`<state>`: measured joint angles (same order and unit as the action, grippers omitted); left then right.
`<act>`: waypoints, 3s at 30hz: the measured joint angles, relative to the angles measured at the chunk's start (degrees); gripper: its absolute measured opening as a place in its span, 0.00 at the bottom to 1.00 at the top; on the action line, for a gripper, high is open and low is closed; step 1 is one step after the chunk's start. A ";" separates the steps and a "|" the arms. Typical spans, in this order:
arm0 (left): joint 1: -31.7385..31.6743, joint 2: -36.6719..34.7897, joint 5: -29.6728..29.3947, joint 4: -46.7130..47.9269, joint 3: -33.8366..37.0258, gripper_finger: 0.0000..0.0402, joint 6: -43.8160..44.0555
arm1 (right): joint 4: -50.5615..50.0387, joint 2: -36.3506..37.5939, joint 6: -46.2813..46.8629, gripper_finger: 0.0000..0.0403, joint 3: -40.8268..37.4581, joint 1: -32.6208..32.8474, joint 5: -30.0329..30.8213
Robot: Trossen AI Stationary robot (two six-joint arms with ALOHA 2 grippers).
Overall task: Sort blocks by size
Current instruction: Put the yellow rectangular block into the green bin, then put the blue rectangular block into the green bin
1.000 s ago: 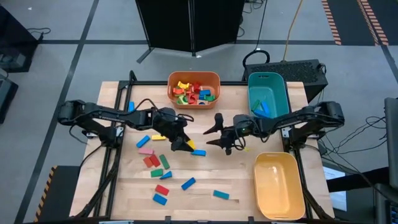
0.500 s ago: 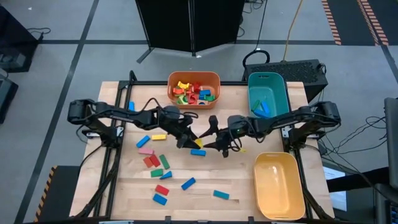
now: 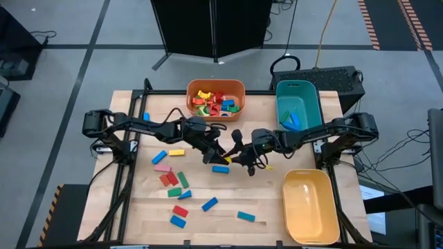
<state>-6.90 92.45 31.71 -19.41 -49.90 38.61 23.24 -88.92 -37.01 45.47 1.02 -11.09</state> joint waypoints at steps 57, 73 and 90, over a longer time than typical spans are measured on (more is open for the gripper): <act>4.50 -2.76 -32.84 30.87 -0.32 0.98 -24.53 | -59.60 29.38 22.49 0.12 -0.02 -33.75 27.41; 7.14 0.31 -38.02 28.23 -0.30 0.98 -32.03 | -67.69 28.95 34.15 0.19 -0.04 -46.60 16.54; 8.25 6.93 -38.14 23.18 -0.25 0.98 -37.21 | -66.38 25.51 34.71 0.20 -0.04 -48.35 13.68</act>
<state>1.35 99.38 -6.42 3.77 -50.15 1.40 -43.14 -63.42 -2.31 45.43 -47.33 2.59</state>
